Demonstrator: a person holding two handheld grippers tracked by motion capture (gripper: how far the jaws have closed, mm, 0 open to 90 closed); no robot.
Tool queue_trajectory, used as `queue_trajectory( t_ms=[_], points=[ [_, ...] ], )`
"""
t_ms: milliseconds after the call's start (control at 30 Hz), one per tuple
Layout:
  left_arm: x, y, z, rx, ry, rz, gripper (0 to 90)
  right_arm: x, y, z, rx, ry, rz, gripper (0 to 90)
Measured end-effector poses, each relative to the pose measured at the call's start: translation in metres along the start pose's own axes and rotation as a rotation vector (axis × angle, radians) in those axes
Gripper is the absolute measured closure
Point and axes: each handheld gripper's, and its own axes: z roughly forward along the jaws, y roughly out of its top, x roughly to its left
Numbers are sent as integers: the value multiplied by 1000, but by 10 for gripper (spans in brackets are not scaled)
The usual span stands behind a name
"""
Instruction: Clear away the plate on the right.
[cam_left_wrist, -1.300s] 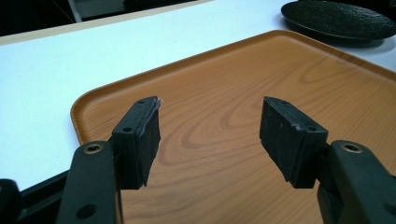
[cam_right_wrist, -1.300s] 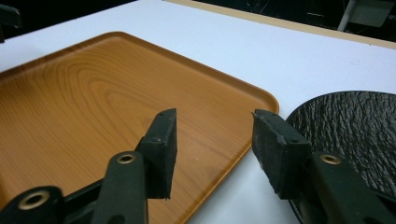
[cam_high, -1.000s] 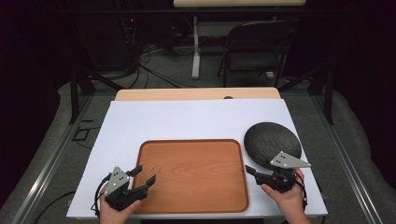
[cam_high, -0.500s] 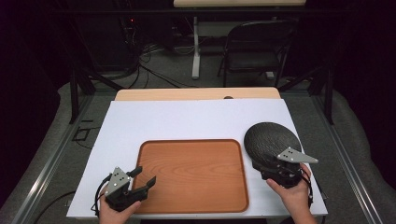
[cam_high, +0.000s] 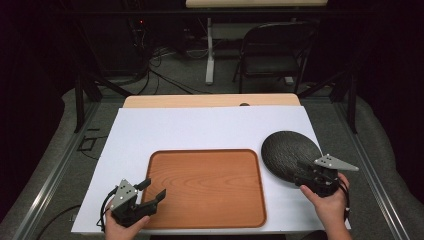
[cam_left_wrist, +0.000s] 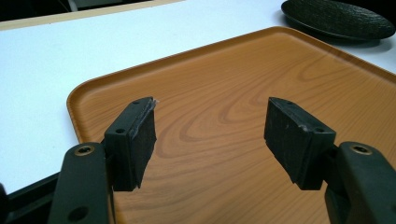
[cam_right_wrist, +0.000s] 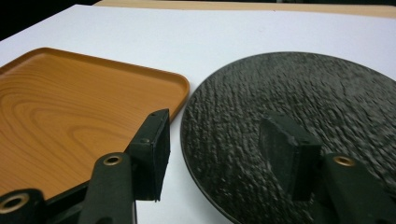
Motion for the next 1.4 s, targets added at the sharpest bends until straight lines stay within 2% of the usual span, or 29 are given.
queue_trajectory(
  t_ms=[100, 333, 400, 467, 500, 633, 700, 767, 833, 900, 1100, 1267, 1400],
  points=[
    [0, 0, 0, -1, 2, 0, 340, -7, 0, -3, 21, -21, 11, 471],
    [1, 0, 0, 3, 2, -1, 340, -20, -2, -8, 6, -36, 77, 489],
    [1, 0, 1, 0, 0, -4, 340, -28, -2, -11, 6, -38, 115, 488],
    [1, 0, 1, 2, 1, -4, 340, -31, -3, -11, 9, -44, 126, 488],
    [1, 0, 1, 3, 2, -7, 340, -38, -5, -12, 24, -49, 162, 485],
    [1, 0, 1, 4, 5, -10, 340, -45, -8, -13, 36, -58, 192, 486],
    [1, 0, 1, 5, 4, -11, 341, -52, -9, -15, 36, -69, 231, 484],
    [1, 0, 1, 5, 4, -11, 340, -54, -10, -16, 37, -74, 239, 484],
    [2, -1, 2, 7, 5, -14, 340, -58, -12, -17, 47, -82, 280, 485],
    [2, -1, 2, 8, 6, -17, 340, -63, -12, -18, 42, -77, 290, 484],
    [2, 0, 1, 11, 5, -23, 341, -69, -9, -23, 36, -107, 295, 488],
    [2, 0, 2, 11, 9, -27, 341, -80, -8, -23, 43, -125, 343, 497],
    [2, -1, 2, 11, 12, -32, 341, -86, -7, -21, 49, -122, 380, 504]
  ],
)
